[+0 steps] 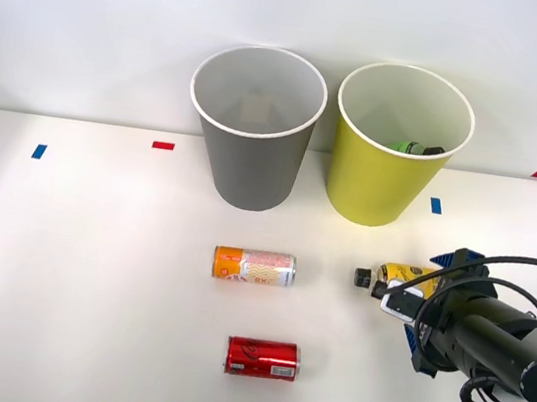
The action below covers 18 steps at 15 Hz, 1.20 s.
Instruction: Put cans in the gray bin, plastic bottles in the light green bin
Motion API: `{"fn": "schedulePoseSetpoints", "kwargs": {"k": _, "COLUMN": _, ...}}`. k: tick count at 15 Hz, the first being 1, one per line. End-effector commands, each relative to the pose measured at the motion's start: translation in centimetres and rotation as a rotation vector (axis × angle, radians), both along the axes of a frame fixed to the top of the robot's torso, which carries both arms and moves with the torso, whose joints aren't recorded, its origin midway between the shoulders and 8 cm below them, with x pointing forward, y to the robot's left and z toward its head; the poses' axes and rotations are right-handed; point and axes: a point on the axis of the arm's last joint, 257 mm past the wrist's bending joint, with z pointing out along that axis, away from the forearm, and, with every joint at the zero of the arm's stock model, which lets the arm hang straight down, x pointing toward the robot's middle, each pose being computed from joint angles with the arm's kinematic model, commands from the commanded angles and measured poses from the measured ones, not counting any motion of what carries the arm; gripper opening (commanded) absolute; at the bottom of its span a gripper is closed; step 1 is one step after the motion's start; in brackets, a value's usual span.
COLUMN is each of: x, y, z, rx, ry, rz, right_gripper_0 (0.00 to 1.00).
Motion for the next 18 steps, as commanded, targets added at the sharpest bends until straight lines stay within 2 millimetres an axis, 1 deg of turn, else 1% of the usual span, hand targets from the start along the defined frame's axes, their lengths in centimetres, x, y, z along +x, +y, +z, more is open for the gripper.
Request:
{"fn": "schedulePoseSetpoints", "kwargs": {"k": 1, "x": 0.8, "y": 0.2, "z": -1.0, "rx": -0.007, "ry": 0.012, "rz": -0.011, "right_gripper_0": 1.00}}
{"fn": "schedulePoseSetpoints", "kwargs": {"k": 3, "x": 1.2, "y": 0.6, "z": -1.3, "rx": -0.056, "ry": 0.025, "rz": 0.005, "right_gripper_0": 1.00}}
{"fn": "schedulePoseSetpoints", "kwargs": {"k": 5, "x": 1.4, "y": 0.9, "z": -1.2, "rx": -0.070, "ry": 0.030, "rz": 0.003, "right_gripper_0": 1.00}}
{"fn": "schedulePoseSetpoints", "kwargs": {"k": 13, "x": 2.6, "y": -0.6, "z": -2.7, "rx": -0.104, "ry": 0.050, "rz": -0.026, "right_gripper_0": 1.00}}
{"fn": "schedulePoseSetpoints", "kwargs": {"k": 18, "x": 3.1, "y": 0.0, "z": -3.5, "rx": -0.087, "ry": 0.051, "rz": -0.014, "right_gripper_0": 1.00}}
